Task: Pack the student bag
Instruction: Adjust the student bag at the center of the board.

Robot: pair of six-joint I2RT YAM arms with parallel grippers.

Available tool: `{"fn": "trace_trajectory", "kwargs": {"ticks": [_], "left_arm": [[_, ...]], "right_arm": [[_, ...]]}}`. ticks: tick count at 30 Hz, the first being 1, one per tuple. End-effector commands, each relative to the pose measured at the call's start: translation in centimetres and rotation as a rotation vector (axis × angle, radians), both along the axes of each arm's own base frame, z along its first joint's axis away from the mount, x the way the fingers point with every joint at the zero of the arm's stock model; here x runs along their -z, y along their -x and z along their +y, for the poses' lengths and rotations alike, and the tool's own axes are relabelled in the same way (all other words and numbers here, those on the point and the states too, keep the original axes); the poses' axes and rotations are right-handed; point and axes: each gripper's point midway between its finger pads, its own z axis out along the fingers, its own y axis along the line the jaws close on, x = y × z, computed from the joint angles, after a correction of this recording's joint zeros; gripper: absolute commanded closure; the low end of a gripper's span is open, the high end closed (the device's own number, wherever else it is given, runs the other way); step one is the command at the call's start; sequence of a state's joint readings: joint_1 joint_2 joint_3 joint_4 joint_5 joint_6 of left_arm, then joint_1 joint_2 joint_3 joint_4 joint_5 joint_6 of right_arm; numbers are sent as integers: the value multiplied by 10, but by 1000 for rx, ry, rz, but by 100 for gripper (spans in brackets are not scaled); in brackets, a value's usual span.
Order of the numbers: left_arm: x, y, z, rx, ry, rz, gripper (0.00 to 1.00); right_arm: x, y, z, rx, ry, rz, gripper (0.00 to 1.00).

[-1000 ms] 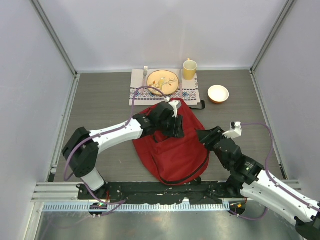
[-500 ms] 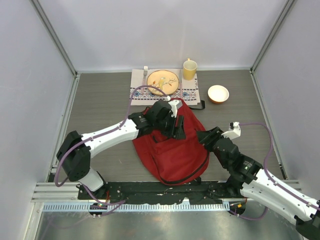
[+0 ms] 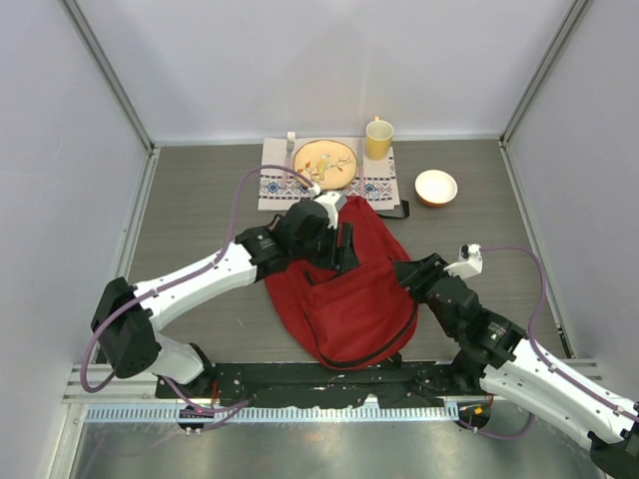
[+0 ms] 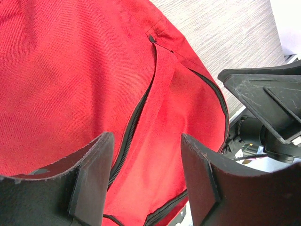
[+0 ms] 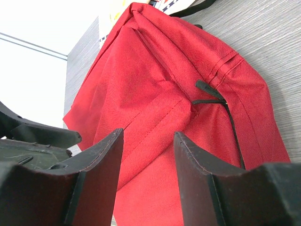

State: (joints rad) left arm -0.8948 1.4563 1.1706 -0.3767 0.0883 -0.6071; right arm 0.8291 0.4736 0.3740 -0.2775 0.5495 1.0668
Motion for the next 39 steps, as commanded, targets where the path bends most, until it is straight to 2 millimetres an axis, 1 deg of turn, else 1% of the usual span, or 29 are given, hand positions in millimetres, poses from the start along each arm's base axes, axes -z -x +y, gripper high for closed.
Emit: {"fn": "trace_trajectory", "kwargs": {"ticks": [1, 3, 4, 6, 8, 10, 11, 14, 17, 18, 19, 20, 21, 23, 24, 25, 27, 28, 29, 30, 31, 32, 33, 34, 35, 36, 39], "left_arm": [[-5, 2, 2, -11, 21, -5, 38], [4, 5, -5, 15, 25, 25, 38], [5, 12, -10, 50, 45, 50, 38], [9, 14, -17, 69, 60, 71, 38], [23, 12, -22, 69, 53, 94, 38], [30, 11, -26, 74, 42, 110, 39], [38, 14, -30, 94, 35, 137, 39], [41, 19, -40, 135, 43, 153, 39], [40, 19, -39, 142, 32, 150, 40], [40, 15, -34, 114, 9, 129, 40], [37, 13, -31, 100, 11, 111, 40], [30, 11, -27, 88, 15, 84, 39], [17, 8, -20, 68, 21, 37, 38], [2, 2, -8, 21, 15, -21, 36], [-14, 2, 3, -8, 21, -58, 36], [-21, -9, 15, -78, -8, -111, 35], [-31, -13, 35, -148, -27, -157, 34], [-47, -18, 50, -215, -19, -209, 33], [-54, -20, 60, -258, -19, -233, 32], [-49, -20, 72, -294, -45, -235, 25], [-57, -19, 83, -342, -26, -243, 23], [-55, -24, 97, -415, -53, -258, 22], [-42, -21, 110, -444, -101, -235, 22], [-36, -20, 118, -478, -118, -222, 22], [-30, -20, 125, -524, -123, -200, 22], [-12, -14, 135, -545, -174, -163, 22], [11, -9, 142, -575, -202, -110, 22]], "right_arm": [[-6, -4, -1, 28, -26, -14, 48], [-5, -4, 1, 23, -27, -10, 48], [-5, -5, 2, 22, -28, -10, 48], [-4, -4, 2, 19, -29, -7, 48], [-3, -4, 2, 16, -26, -3, 48], [-3, -4, 1, 20, -32, -6, 48], [-3, -3, 1, 19, -31, -5, 48], [-2, -3, 0, 24, -31, -5, 48], [-1, -3, 1, 22, -33, 0, 48], [-1, -3, 1, 23, -31, -1, 48], [-1, -3, 1, 23, -29, 0, 48], [-1, -3, 1, 23, -29, 1, 48], [-1, -4, 1, 23, -29, 0, 48], [-1, -4, 3, 16, -26, 1, 48], [-2, -4, 3, 15, -26, -1, 48], [-2, -4, 4, 10, -22, 1, 48], [-4, -4, 7, -5, -17, -5, 48], [-4, -5, 8, -10, -15, -6, 48], [-6, -5, 10, -24, -8, -11, 48], [-9, -5, 13, -36, -7, -16, 48], [-9, -5, 16, -50, 3, -14, 48], [-10, -6, 18, -62, 11, -19, 48], [-14, -5, 23, -89, 11, -24, 48], [-11, -6, 27, -104, 26, -15, 48], [-14, -6, 31, -122, 26, -21, 48], [-17, -6, 35, -144, 36, -25, 48], [-17, -8, 44, -181, 60, -13, 49]]}}
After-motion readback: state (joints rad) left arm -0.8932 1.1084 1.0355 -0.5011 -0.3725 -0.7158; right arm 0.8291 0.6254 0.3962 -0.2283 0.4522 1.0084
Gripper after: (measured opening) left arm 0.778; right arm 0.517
